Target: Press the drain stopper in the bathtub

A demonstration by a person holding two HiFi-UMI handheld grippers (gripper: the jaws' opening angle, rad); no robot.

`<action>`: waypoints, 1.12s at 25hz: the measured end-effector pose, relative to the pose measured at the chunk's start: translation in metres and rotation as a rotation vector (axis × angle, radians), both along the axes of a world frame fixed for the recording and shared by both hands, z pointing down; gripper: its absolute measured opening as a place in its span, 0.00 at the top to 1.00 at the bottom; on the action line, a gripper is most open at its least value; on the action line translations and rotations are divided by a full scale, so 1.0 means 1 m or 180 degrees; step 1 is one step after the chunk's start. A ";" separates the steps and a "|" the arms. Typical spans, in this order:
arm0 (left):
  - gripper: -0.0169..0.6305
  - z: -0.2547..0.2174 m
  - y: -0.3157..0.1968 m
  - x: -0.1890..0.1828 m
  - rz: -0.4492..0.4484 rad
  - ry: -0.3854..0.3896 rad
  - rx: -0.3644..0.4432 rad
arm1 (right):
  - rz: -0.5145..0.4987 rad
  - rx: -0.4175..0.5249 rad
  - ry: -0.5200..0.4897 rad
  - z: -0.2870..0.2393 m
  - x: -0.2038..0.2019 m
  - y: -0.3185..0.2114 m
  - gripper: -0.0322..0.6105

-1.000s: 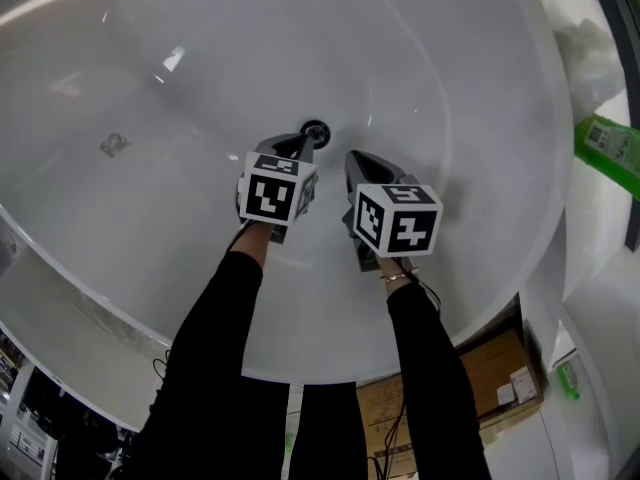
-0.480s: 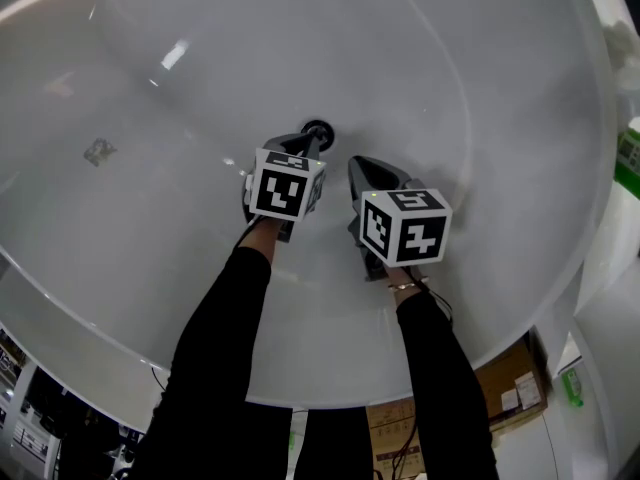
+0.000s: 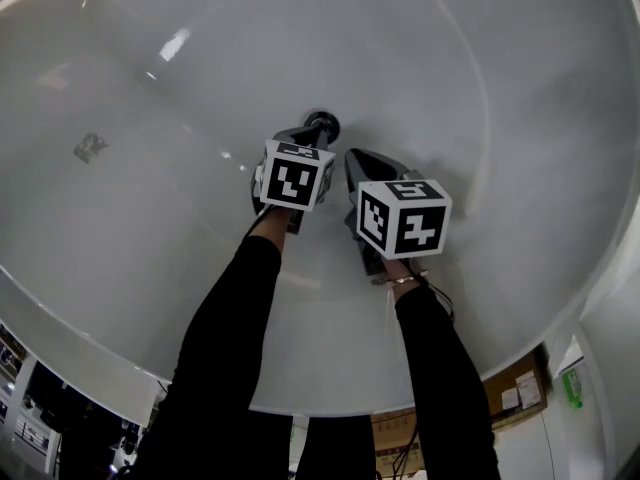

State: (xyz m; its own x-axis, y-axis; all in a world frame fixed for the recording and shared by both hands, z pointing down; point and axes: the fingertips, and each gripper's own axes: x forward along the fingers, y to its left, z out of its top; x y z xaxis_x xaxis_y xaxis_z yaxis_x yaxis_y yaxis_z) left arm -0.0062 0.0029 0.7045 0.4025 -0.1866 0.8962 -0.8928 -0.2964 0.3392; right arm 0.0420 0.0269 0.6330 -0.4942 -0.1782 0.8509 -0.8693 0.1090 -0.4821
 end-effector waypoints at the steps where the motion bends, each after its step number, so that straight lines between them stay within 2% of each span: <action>1: 0.96 0.002 0.001 0.000 -0.0006 0.0000 -0.0006 | 0.0009 -0.0007 -0.0013 0.002 -0.001 0.000 0.95; 19: 0.96 0.025 0.000 -0.001 -0.0014 -0.0030 -0.0098 | 0.0098 -0.0072 -0.0025 0.018 -0.002 -0.005 0.95; 24: 0.96 0.031 0.001 -0.003 0.0072 -0.0186 -0.0130 | 0.0208 -0.0095 -0.0034 0.021 -0.001 -0.008 0.95; 28: 0.96 0.031 0.000 -0.002 0.0078 -0.0174 -0.0188 | 0.0241 -0.0092 -0.0029 0.020 0.002 -0.009 0.95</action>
